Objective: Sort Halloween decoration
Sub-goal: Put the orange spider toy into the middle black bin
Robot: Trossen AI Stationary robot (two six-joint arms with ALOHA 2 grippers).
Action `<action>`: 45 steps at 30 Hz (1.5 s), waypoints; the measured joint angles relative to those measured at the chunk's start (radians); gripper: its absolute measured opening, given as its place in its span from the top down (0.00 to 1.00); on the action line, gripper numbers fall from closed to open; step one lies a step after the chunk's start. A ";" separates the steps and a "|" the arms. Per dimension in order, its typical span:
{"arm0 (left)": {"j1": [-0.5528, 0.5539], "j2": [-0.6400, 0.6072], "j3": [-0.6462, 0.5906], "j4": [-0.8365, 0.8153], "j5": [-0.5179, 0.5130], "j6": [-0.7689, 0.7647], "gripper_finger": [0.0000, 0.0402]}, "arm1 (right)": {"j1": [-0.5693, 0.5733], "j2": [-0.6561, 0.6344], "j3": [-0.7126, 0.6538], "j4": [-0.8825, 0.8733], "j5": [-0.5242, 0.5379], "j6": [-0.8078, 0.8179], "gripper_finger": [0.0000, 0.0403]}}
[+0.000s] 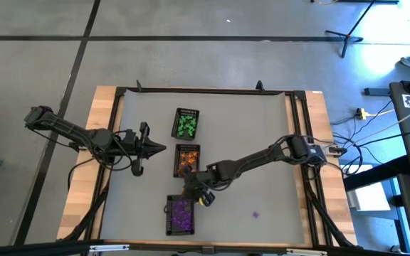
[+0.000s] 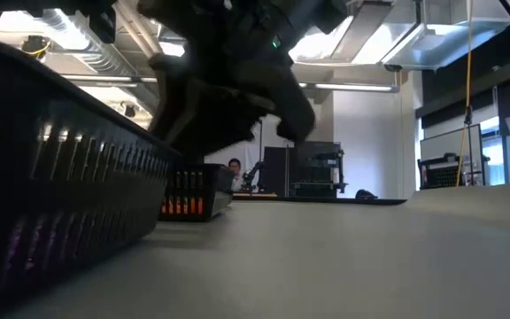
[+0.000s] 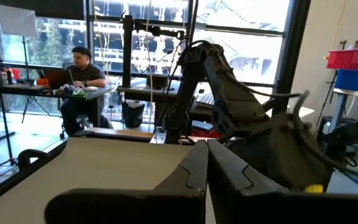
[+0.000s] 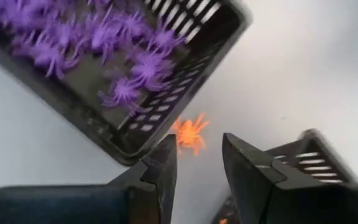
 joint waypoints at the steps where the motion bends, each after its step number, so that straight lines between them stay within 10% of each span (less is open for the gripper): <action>1: 0.000 0.000 0.000 0.000 0.000 0.000 1.00 | 0.000 0.003 -0.001 -0.007 0.000 -0.003 0.69; 36: 0.000 0.000 0.000 -0.014 -0.001 0.000 1.00 | -0.039 0.108 0.003 0.041 -0.142 0.166 0.69; 45: 0.000 0.000 0.000 -0.014 -0.001 0.000 1.00 | -0.037 0.100 0.000 0.022 -0.111 0.187 0.95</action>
